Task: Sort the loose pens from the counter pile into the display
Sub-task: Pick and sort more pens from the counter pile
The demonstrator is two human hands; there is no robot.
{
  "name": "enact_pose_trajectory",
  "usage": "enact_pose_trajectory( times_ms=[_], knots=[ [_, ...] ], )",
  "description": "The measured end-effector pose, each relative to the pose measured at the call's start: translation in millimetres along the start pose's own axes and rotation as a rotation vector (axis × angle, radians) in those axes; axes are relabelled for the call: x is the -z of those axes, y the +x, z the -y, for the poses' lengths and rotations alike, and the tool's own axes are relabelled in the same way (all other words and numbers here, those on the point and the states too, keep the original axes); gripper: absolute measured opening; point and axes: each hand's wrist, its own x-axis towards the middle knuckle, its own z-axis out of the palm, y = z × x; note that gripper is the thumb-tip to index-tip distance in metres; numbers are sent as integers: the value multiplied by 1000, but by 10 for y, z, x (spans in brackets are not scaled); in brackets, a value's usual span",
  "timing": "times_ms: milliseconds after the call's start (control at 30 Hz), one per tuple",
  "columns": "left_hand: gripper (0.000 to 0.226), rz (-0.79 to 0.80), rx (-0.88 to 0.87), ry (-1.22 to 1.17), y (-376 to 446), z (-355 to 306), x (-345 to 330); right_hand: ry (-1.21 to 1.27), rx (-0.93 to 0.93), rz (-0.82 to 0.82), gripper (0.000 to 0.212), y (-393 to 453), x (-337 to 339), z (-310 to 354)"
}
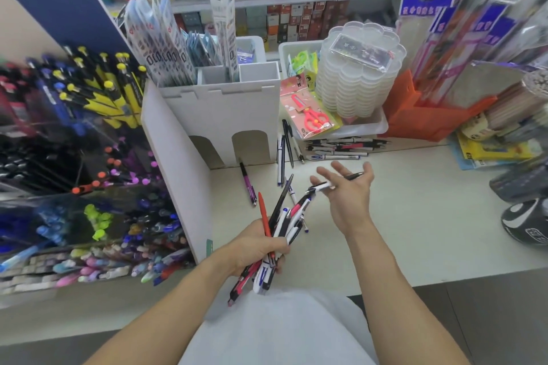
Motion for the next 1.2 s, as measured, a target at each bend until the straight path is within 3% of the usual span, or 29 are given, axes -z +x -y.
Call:
enact_pose_trajectory(
  times_ms=[67,133,233,300,367,467,533,667,767,867,1000,1100,1200],
  knots=[
    [23,6,-23,5,-6,-24,42,123,81,-74,78,66,94,112],
    [23,6,-49,-12,-17,-43,81,174,69,-92,46,101,191,235],
    [24,-15,-99,-74,-8,-84,70,29,-210,100,14,-90,197,231],
    [22,-31,-141,-78,21,-142,-23,-180,-332,271,21,-277,87,85],
    [18,-93,-206,5,65,-194,-132,-303,-329,347,24,-455,-65,-55],
    [27,-206,-300,178,130,-157,-158,-406,-264,250,26,-594,-187,-202],
    [27,-211,-275,228,123,-96,-108,-417,-279,188,31,-618,-165,-290],
    [21,-261,-194,133,87,6,-107,-372,-417,284,37,-695,-78,-330],
    [14,-284,-135,77,96,62,-171,-683,-448,385,34,-616,-58,-396],
    [19,-224,-159,108,125,16,-203,-1027,-297,396,85,-460,-78,-367],
    [14,-93,-56,-26,144,-144,-233,-745,-48,472,121,-298,-72,-326],
    [14,21,91,-196,143,-144,-222,-674,20,518,111,-254,-110,-419],
    [29,78,136,-265,87,-44,-199,-660,-85,543,105,-253,-77,-538]
  ],
)
